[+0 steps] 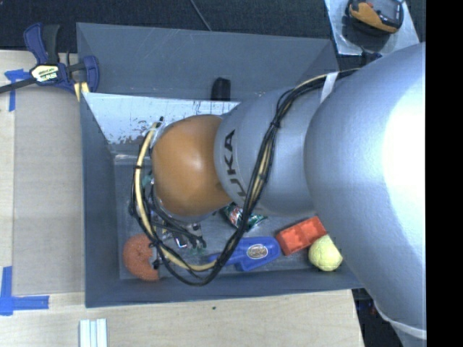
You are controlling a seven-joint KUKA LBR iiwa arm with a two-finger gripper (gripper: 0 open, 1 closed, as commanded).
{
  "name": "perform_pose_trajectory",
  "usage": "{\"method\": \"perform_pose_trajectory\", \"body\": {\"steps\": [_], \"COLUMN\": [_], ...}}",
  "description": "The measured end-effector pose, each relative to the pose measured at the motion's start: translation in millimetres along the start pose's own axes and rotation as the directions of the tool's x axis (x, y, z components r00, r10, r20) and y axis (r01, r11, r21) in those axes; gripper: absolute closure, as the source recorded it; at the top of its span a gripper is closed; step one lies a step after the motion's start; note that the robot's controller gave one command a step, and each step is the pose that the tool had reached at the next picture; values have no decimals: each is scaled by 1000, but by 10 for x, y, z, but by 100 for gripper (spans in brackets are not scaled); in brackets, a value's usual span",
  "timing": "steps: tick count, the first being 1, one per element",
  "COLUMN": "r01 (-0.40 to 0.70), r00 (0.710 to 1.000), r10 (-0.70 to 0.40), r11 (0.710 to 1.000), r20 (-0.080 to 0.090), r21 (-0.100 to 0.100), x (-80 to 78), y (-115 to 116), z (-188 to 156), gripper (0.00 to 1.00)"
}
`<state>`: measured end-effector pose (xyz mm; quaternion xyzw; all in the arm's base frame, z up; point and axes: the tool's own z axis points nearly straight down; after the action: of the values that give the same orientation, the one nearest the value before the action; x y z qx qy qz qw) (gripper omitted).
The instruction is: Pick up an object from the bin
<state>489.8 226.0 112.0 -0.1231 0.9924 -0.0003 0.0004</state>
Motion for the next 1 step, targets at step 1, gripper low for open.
{"method": "perform_pose_trajectory", "body": {"steps": [1], "r01": [7], "r00": [1000], "r10": [-7], "r11": [1000], "r20": [4], "r21": [-5], "x": [-48], "y": [193], "z": [-15], "gripper": [0]}}
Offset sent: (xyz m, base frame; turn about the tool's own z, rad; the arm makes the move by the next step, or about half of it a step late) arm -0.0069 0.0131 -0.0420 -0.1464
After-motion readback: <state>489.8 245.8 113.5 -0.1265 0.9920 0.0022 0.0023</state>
